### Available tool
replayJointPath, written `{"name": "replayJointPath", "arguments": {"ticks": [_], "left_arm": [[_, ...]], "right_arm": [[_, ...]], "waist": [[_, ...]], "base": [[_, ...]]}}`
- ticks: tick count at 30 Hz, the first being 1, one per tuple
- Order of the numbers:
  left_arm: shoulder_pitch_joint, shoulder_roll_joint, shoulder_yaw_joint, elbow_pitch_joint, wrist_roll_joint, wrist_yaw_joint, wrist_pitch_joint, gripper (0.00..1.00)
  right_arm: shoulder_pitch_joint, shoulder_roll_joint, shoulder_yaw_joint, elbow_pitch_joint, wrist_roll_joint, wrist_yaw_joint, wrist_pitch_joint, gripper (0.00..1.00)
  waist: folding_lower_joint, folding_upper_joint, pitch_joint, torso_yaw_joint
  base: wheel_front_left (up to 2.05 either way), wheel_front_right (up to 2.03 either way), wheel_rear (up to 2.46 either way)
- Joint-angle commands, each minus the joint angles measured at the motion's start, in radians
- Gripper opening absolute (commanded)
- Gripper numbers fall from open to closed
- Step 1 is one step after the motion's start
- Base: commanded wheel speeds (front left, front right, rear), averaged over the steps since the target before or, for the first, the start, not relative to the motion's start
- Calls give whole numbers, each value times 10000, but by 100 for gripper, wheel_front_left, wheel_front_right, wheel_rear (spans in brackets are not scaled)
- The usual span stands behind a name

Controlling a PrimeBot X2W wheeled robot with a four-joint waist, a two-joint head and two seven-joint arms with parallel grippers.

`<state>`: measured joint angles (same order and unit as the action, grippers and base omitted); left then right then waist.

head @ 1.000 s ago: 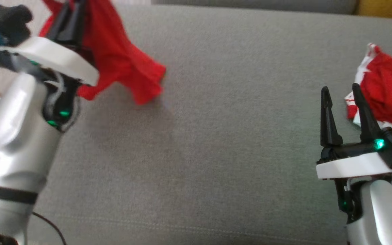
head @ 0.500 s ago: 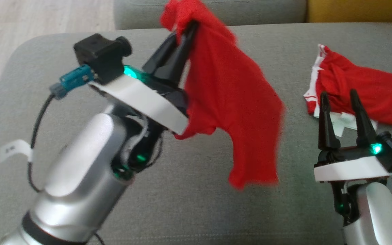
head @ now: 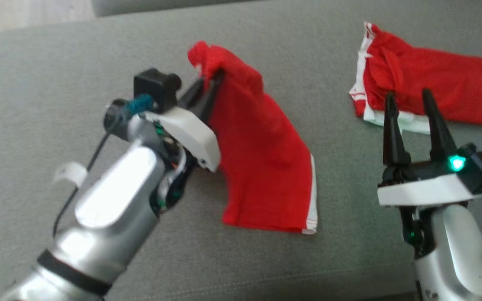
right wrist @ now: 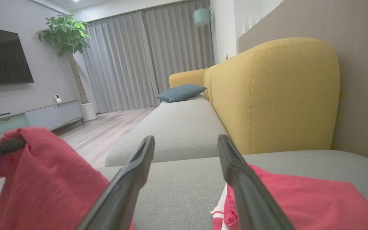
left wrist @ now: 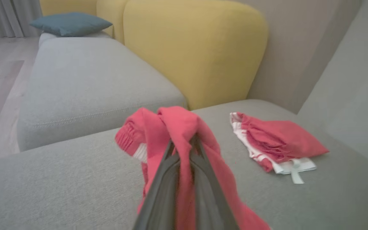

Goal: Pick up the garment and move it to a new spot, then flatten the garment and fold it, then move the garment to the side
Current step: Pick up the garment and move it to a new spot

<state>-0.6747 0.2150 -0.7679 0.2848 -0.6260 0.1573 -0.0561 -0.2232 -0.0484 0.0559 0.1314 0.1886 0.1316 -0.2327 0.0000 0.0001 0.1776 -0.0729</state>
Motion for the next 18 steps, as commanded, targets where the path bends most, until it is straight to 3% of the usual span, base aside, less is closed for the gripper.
{"name": "replayJointPath", "arguments": {"ticks": [1,8,10,18], "left_arm": [[-928,134,360,138,102,-63,-112,0],[-2090,-229,77,3145,450,-506,-325,3],[-2331,-355,41,3816,533,-582,-582,100],[-2692,-793,251,5066,430,-995,-1775,100]], "right_arm": [[-413,-19,286,-311,110,-9,-151,100],[-854,-18,675,-137,251,-9,-231,100],[-931,-18,719,-88,276,-9,-249,100],[-903,-18,463,149,67,-9,-279,100]], "waist": [[0,-1,408,-362],[0,-1,1071,-910],[0,-1,1150,-960],[0,-1,963,-299]], "base": [[0,0,0],[0,0,0],[0,0,0],[0,0,0]]}}
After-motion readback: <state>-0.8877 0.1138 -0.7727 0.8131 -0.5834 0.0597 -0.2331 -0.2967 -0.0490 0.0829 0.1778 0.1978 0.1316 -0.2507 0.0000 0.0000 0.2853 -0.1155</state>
